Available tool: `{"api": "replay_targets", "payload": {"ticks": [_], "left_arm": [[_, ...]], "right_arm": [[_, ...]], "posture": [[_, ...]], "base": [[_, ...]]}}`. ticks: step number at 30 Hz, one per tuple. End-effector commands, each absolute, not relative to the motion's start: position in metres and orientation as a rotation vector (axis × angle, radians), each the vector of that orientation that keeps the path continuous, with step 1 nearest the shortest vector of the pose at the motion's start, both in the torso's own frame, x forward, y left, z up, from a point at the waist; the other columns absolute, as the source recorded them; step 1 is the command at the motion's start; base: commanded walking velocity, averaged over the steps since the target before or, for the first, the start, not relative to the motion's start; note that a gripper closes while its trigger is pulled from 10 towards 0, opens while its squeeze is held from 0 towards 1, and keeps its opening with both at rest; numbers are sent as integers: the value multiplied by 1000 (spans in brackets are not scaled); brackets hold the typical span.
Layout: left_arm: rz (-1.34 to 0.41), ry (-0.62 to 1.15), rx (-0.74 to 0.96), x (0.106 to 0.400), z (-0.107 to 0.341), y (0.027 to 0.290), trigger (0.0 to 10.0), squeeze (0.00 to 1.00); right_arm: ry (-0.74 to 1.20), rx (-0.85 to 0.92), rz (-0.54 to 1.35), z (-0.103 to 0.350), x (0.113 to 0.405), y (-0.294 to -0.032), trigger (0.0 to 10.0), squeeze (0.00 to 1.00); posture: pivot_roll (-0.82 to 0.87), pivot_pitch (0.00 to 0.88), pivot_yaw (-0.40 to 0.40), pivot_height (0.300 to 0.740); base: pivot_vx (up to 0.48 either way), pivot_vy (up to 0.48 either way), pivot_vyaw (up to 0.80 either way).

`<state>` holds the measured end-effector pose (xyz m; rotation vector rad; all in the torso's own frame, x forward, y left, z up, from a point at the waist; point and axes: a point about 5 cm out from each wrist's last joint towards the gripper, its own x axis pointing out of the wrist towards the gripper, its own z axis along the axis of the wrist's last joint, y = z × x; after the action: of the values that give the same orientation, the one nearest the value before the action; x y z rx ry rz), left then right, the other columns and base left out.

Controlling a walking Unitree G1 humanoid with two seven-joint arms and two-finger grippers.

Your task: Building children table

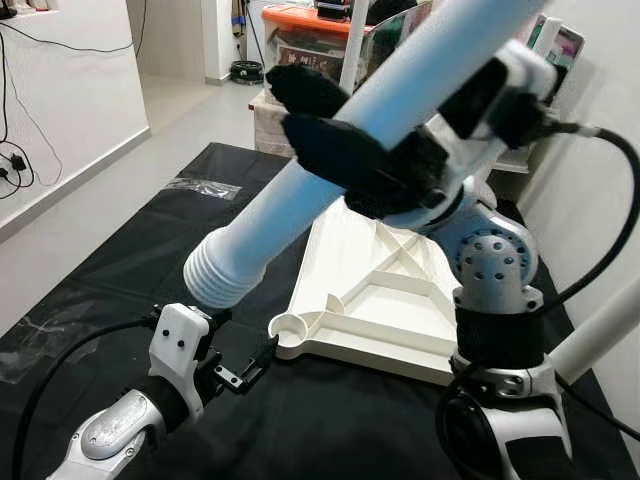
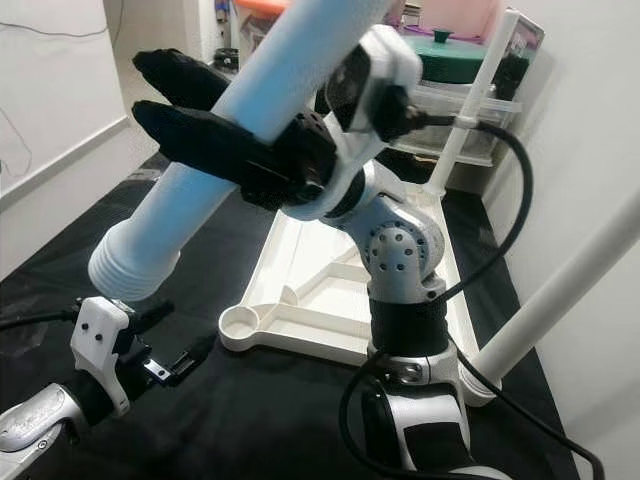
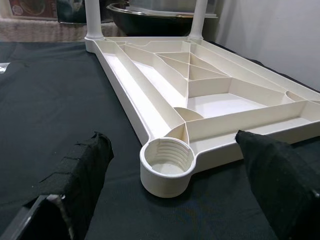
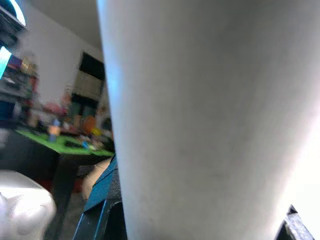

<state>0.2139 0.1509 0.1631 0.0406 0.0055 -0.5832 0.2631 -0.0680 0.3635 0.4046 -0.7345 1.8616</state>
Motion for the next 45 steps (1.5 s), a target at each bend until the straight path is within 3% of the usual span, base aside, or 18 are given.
{"api": "replay_targets", "payload": {"ticks": [1, 13, 26, 28, 31, 35, 37, 39, 45], "left_arm": [[-599, 25, 40, 214, 160, 149, 10000, 0], [-614, 35, 46, 214, 158, 149, 10000, 0], [-616, 32, 50, 215, 158, 149, 10000, 0], [-596, 26, 52, 216, 159, 151, 10000, 0], [-526, 12, 58, 221, 160, 157, 10000, 0], [-511, 11, 62, 222, 160, 159, 10000, 0], [-479, 9, 63, 223, 160, 163, 10000, 0], [-472, 10, 65, 224, 160, 164, 10000, 0], [-467, 10, 67, 224, 159, 164, 10000, 0]], "right_arm": [[-809, 433, 1911, 374, 255, -77, 0, 0], [-879, 495, 2050, 379, 245, -83, 0, 0], [-838, 494, 2035, 372, 246, -84, 0, 0], [-826, 493, 1988, 371, 250, -83, 0, 0], [-748, 457, 1761, 364, 273, -76, 0, 0], [-725, 446, 1702, 361, 279, -74, 0, 0], [-646, 348, 1499, 352, 301, -65, 0, 0], [-611, 305, 1414, 346, 310, -63, 0, 0], [-542, 226, 1267, 330, 324, -60, 0, 0]], "posture": [[105, 0, -96, 740], [107, 0, -93, 740], [105, 0, -90, 740], [108, 0, -92, 740], [112, 0, -94, 740], [113, 0, -94, 740], [108, 0, -91, 740], [109, 0, -92, 740], [111, 0, -91, 740]], "base": [[0, 0, 0], [0, 0, 0], [0, 0, 0], [0, 0, 0], [0, 0, 0], [0, 0, 0], [0, 0, 0], [0, 0, 0], [0, 0, 0]]}}
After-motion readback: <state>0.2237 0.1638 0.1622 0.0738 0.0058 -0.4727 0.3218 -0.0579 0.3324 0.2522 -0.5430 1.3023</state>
